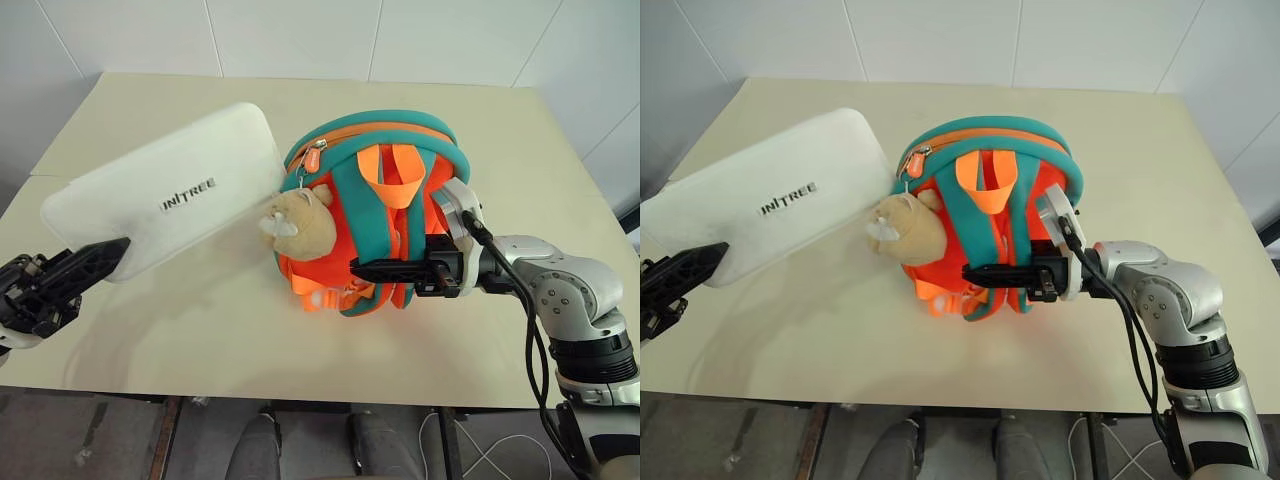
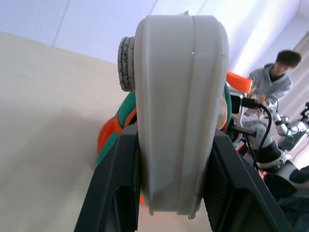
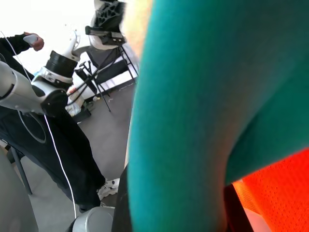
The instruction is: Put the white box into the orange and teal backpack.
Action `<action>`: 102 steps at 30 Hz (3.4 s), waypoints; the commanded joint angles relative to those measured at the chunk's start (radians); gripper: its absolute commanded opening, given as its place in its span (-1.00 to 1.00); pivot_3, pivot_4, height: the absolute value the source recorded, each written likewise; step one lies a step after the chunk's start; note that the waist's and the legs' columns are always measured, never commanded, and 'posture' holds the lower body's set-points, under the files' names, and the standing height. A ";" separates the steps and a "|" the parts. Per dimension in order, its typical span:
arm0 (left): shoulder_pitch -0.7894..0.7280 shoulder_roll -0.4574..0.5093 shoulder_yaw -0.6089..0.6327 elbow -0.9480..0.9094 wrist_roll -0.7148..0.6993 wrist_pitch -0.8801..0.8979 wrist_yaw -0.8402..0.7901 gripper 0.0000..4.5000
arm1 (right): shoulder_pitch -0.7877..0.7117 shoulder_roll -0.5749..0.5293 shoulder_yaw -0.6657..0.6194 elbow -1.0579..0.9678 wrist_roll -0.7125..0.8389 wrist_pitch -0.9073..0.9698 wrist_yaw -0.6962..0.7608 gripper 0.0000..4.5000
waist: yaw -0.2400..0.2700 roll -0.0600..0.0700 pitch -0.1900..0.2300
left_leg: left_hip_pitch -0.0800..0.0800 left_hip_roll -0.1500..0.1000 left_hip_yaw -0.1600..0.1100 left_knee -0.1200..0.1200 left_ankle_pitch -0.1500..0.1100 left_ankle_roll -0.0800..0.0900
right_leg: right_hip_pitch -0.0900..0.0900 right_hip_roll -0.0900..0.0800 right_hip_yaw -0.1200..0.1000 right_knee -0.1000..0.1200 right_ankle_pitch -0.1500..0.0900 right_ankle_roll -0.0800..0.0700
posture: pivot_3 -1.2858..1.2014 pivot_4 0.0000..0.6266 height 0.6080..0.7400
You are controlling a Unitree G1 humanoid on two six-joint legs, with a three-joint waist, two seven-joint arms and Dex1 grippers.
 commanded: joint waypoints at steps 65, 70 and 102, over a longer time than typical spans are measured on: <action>-0.595 0.049 -0.652 0.128 0.641 -0.333 -0.373 0.78 | 0.021 0.080 -0.018 -0.043 -0.071 -0.063 -0.050 -1.00 | -0.002 0.000 0.000 | -0.003 0.000 -0.002 0.011 -0.002 0.001 | 0.000 0.002 -0.001 0.009 -0.003 0.005 | 0.03 -0.52 1.00; -0.543 0.047 -0.615 -0.010 0.513 -0.234 -0.337 0.78 | 0.027 0.078 -0.019 -0.042 -0.073 -0.060 -0.050 -1.00 | -0.002 0.000 0.000 | -0.003 0.000 -0.002 0.011 -0.002 0.001 | 0.001 0.002 -0.001 0.009 -0.003 0.005 | 0.03 -0.52 1.00; -0.519 0.121 -0.721 0.369 0.812 -0.601 -0.338 -0.54 | 0.057 0.095 -0.038 -0.077 -0.069 -0.065 -0.097 -1.00 | -0.003 0.002 0.000 | -0.001 0.000 -0.002 0.008 -0.002 0.001 | 0.001 0.002 -0.001 0.008 -0.003 0.003 | 0.03 -0.52 1.00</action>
